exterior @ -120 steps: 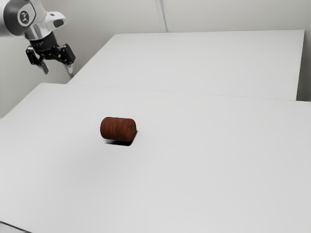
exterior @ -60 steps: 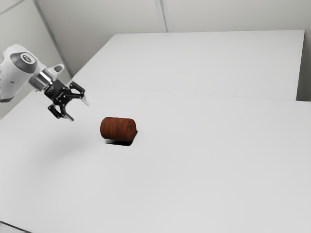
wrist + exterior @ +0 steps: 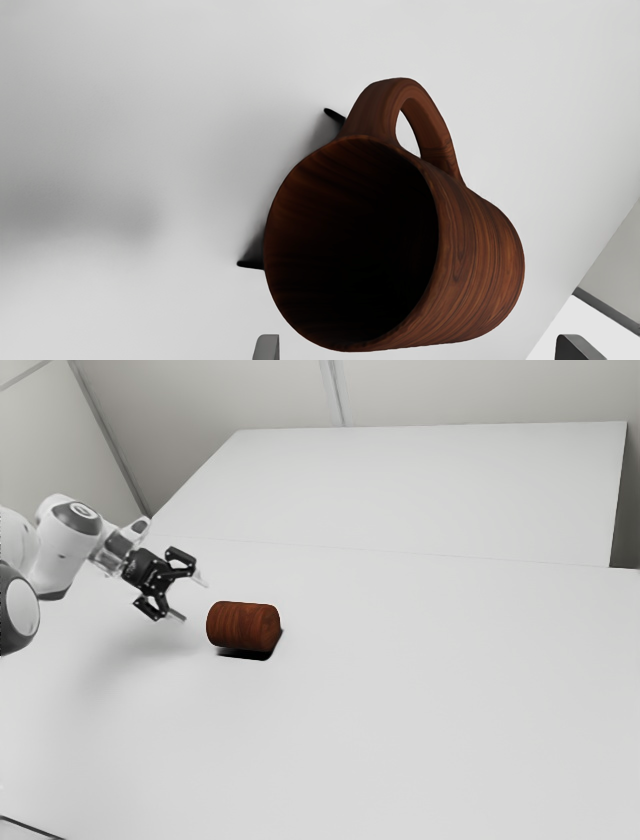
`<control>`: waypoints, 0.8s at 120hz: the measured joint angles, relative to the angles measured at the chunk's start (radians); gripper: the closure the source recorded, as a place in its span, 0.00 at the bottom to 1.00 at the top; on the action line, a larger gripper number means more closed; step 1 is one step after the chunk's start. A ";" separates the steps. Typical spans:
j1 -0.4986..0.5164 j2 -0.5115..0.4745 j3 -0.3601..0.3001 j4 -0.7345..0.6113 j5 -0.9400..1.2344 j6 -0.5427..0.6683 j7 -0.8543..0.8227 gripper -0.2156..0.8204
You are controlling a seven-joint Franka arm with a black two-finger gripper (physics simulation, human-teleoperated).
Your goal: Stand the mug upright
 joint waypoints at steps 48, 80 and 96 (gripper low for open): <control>-0.014 0.090 -0.025 0.038 -0.125 0.013 0.077 0.21; -0.015 0.107 -0.044 0.030 -0.197 0.014 0.105 0.35; -0.015 0.112 -0.044 0.030 -0.199 0.014 0.112 0.68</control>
